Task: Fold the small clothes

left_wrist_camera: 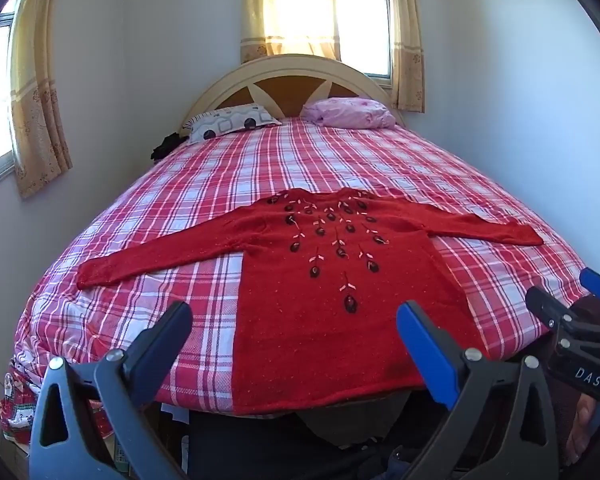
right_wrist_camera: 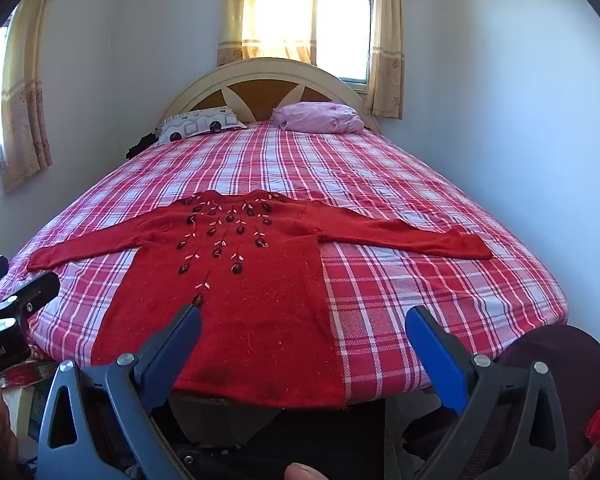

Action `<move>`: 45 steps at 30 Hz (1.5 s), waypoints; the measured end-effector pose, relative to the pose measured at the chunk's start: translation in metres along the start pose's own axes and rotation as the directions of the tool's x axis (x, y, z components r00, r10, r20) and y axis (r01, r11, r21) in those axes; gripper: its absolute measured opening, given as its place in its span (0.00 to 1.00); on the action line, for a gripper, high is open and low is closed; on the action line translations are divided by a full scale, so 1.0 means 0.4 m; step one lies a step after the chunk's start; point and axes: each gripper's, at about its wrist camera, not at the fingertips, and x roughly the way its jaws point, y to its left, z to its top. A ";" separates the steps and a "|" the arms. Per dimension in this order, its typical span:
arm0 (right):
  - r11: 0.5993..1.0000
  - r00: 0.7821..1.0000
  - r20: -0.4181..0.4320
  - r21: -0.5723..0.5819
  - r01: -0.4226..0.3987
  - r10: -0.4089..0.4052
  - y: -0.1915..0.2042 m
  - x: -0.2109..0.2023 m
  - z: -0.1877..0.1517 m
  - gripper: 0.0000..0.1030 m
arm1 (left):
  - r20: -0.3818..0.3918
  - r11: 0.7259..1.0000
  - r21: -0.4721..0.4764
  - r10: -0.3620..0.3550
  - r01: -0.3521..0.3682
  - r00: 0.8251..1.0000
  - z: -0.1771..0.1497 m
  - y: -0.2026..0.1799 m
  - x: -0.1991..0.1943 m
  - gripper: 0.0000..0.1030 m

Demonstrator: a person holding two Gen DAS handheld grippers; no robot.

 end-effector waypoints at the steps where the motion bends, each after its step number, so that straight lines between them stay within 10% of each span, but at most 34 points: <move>1: 1.000 1.000 -0.001 -0.005 0.003 -0.003 0.001 0.001 0.000 0.99 | 0.000 1.000 0.000 0.004 -0.004 1.000 0.000 -0.002 0.000 1.00; 45: 1.000 1.000 -0.012 0.001 -0.003 0.003 0.003 0.015 -0.012 0.99 | -0.016 1.000 0.003 -0.008 0.008 1.000 -0.012 0.006 0.017 1.00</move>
